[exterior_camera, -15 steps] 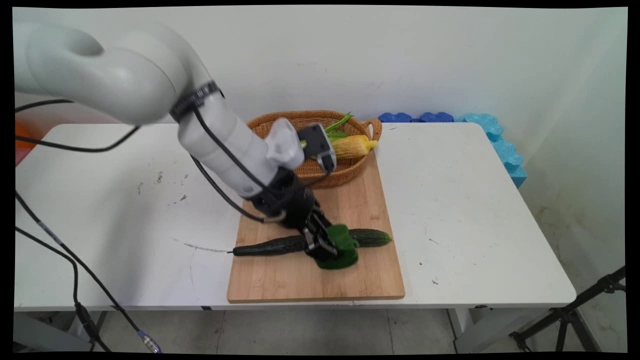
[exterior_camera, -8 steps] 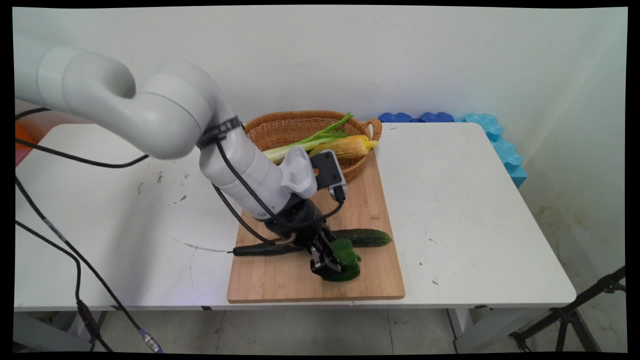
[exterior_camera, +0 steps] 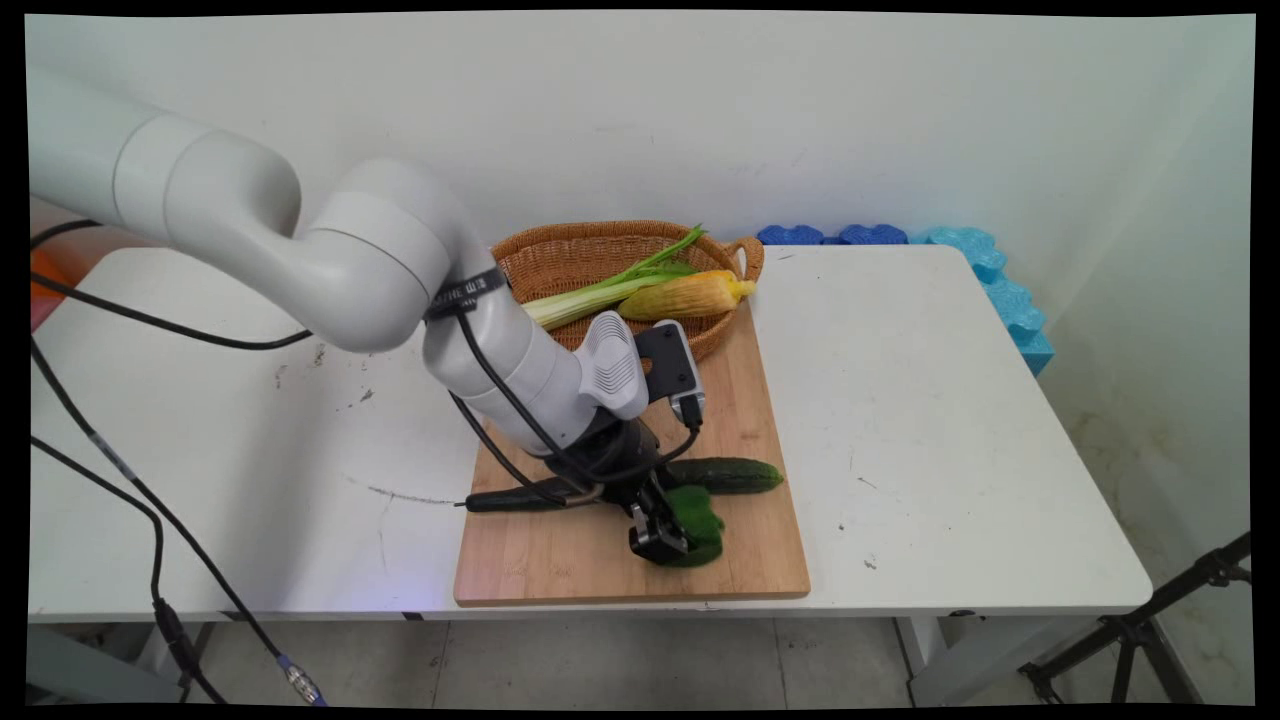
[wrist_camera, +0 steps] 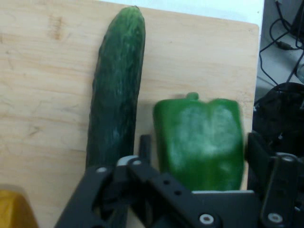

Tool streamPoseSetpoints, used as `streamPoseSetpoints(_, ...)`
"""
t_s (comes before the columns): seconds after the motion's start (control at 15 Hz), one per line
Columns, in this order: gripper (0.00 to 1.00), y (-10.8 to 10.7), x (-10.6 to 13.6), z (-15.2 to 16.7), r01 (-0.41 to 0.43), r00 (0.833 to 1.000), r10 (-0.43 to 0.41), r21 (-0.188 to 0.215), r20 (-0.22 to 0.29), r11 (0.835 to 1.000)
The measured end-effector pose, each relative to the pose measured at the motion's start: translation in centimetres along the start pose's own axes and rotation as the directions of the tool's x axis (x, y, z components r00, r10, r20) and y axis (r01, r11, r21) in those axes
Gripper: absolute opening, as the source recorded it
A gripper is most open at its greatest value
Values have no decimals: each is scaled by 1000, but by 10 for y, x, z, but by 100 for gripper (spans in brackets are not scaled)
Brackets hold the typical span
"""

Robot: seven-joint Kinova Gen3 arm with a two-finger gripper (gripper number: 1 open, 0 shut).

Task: Place the picked object on the cutting board

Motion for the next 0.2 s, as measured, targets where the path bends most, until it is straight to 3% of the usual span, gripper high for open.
streamPoseSetpoints(0.07,100,0,0,1,-3,1000,3,3,-4,1000)
streamPoseSetpoints(0.2,100,0,0,2,-10,1000,10,5,-9,1000)
